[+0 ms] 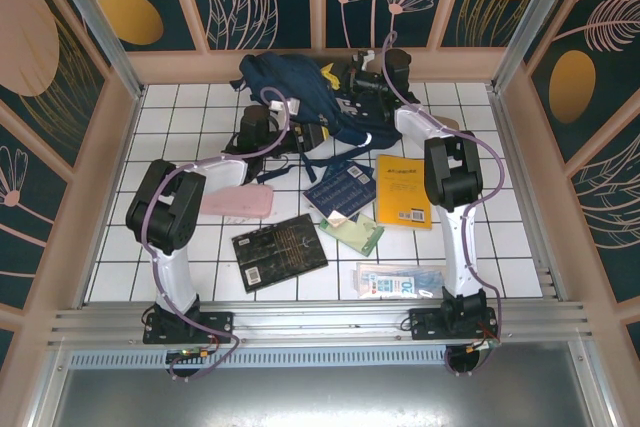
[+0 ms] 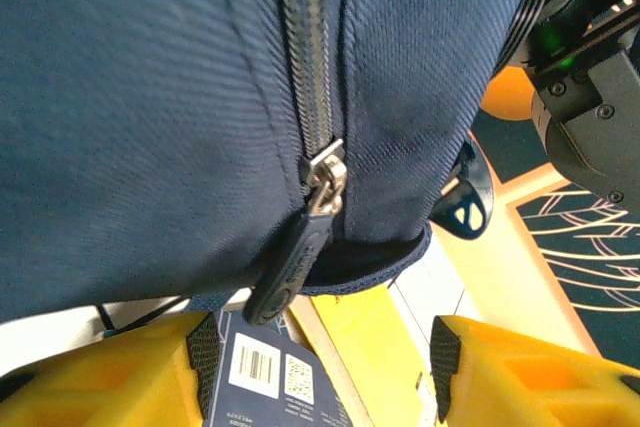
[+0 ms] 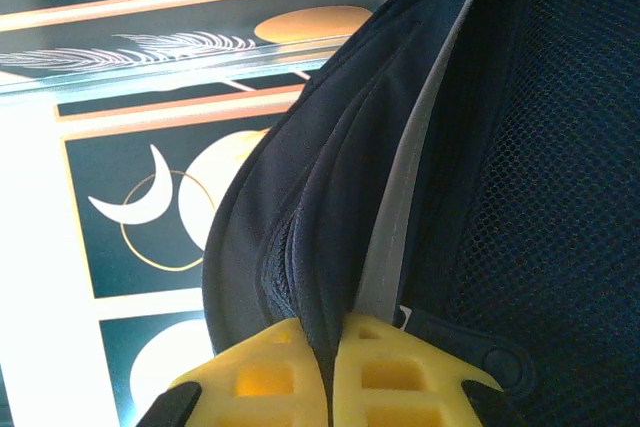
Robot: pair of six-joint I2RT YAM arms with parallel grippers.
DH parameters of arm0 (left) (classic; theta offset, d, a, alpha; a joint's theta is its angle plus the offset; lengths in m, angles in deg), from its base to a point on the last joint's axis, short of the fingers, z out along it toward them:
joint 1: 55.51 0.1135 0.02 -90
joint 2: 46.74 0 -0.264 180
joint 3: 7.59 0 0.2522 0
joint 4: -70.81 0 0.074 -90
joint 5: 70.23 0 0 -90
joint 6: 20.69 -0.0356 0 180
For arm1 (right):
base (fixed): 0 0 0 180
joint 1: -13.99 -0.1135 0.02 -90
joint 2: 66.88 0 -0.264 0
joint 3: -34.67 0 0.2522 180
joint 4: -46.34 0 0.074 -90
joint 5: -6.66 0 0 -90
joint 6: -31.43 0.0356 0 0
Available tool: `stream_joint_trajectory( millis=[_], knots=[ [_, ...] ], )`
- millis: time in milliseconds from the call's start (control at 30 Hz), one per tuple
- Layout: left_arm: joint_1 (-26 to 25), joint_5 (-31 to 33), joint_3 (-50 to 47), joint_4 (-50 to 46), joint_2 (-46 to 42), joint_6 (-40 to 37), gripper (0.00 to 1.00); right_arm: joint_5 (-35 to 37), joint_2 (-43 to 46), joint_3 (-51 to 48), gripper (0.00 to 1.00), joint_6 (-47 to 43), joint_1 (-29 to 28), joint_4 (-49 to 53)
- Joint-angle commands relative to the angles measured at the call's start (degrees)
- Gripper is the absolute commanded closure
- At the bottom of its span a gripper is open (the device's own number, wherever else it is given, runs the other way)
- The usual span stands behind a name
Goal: Pack the student bag
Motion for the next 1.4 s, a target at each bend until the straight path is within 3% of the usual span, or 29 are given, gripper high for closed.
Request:
stream_joint_trajectory(
  millis=[0, 467, 867, 1200, 1367],
  knots=[
    [-0.56, 0.67, 0.76, 2.47, 1.1, 0.86, 0.42, 1.84, 3.3, -0.36, 1.0, 4.99, 0.94, -3.07],
    [-0.47, 6.52, 0.95, -0.55, -0.35, -1.39, 0.53, 1.42, 4.48, -2.29, 1.0, 3.7, 0.9, -3.16],
    [-0.47, 6.93, -1.06, -0.43, -2.71, -2.64, 0.84, 1.06, 4.59, -3.4, 1.0, 1.21, 0.83, -1.34],
    [-0.29, 8.96, -3.35, -7.87, -8.27, -9.44, 0.98, 0.96, 5.92, -2.92, 1.0, -12.86, 1.01, 11.9],
    [0.34, 9.45, -4.08, -11.08, -10.23, -11.89, 1.0, 1.14, 6.29, -1.64, 1.0, -21.75, 1.03, 20.14]
  ],
)
